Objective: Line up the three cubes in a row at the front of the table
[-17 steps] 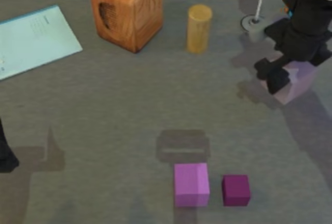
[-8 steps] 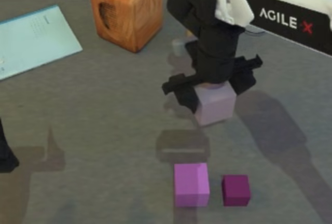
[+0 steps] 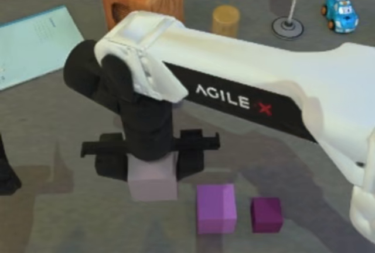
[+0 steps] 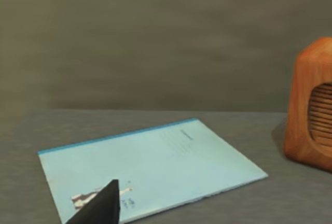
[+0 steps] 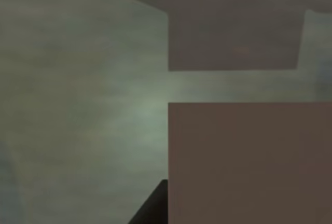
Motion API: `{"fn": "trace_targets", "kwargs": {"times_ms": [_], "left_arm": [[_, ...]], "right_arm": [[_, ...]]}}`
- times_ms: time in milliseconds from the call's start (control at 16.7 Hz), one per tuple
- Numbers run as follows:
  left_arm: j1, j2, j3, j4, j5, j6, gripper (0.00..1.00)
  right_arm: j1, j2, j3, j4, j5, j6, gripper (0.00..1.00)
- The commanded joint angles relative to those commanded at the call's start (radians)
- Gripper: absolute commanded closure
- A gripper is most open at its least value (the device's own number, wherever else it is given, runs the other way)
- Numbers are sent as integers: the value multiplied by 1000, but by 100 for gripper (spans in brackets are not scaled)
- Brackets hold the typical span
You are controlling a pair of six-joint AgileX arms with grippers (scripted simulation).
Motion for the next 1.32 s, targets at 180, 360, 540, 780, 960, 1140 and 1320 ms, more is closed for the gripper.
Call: {"fn": "trace_targets", "kwargs": {"times_ms": [180, 360, 540, 780, 960, 1140, 1320], "left_arm": [[0, 0, 0, 0, 0, 0, 0], [0, 0, 0, 0, 0, 0, 0], [0, 0, 0, 0, 0, 0, 0], [0, 0, 0, 0, 0, 0, 0], [0, 0, 0, 0, 0, 0, 0], [0, 0, 0, 0, 0, 0, 0], [0, 0, 0, 0, 0, 0, 0]], "right_arm": [[67, -4, 22, -5, 4, 98, 100], [76, -5, 25, -6, 5, 111, 100], [73, -5, 19, -1, 3, 110, 100], [73, 8, -77, 114, 5, 113, 100], [77, 25, -171, 224, 5, 114, 100], [79, 30, -192, 247, 5, 114, 100], [79, 30, -192, 247, 5, 114, 92]]}}
